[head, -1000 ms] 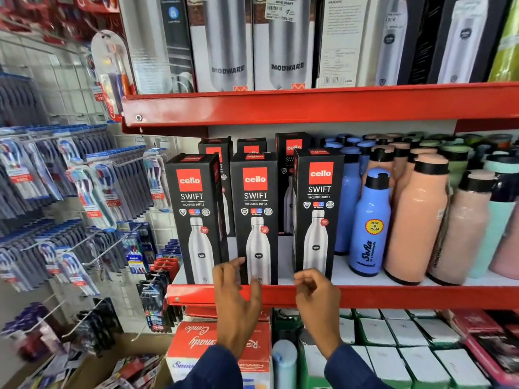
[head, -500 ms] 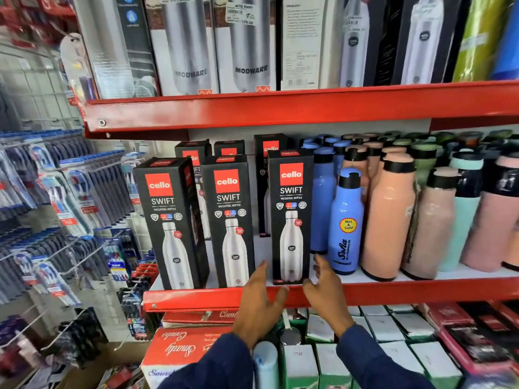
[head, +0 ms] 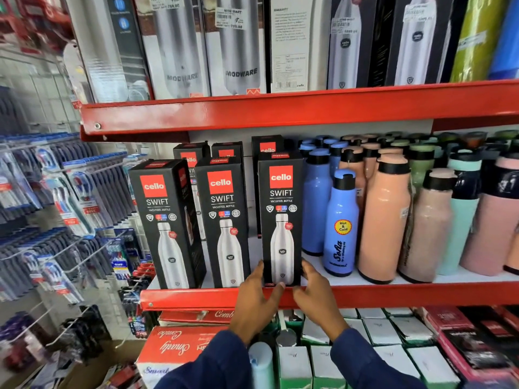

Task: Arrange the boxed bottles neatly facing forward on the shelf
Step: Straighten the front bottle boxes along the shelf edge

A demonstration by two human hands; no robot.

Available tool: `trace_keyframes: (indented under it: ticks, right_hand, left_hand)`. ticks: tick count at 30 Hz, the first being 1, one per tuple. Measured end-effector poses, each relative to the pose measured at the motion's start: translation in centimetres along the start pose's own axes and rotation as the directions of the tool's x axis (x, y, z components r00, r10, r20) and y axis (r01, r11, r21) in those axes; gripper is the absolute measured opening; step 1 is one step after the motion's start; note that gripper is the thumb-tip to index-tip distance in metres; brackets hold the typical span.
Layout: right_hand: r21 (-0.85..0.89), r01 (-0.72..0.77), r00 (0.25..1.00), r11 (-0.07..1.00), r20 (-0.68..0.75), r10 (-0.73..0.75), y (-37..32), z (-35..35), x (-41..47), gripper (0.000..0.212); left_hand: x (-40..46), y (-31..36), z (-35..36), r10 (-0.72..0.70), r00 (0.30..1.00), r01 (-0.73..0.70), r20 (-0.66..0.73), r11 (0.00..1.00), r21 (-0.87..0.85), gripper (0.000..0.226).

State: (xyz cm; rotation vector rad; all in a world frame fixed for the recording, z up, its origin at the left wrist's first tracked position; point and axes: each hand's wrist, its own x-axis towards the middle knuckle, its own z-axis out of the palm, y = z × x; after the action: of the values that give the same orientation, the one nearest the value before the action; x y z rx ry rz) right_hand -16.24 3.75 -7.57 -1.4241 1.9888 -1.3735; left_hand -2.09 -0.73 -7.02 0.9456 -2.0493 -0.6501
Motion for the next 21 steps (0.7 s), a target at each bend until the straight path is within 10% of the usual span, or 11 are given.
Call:
trace_keyframes:
  ticks: [21]
  right_hand:
    - [0.025,-0.027,0.998,0.999,-0.052,0.029,-1.4,0.2,-2.0,0.056]
  left_hand:
    - [-0.9,0.1,-0.8,-0.086,0.996,0.085,-0.039,0.996,-0.01,0.058]
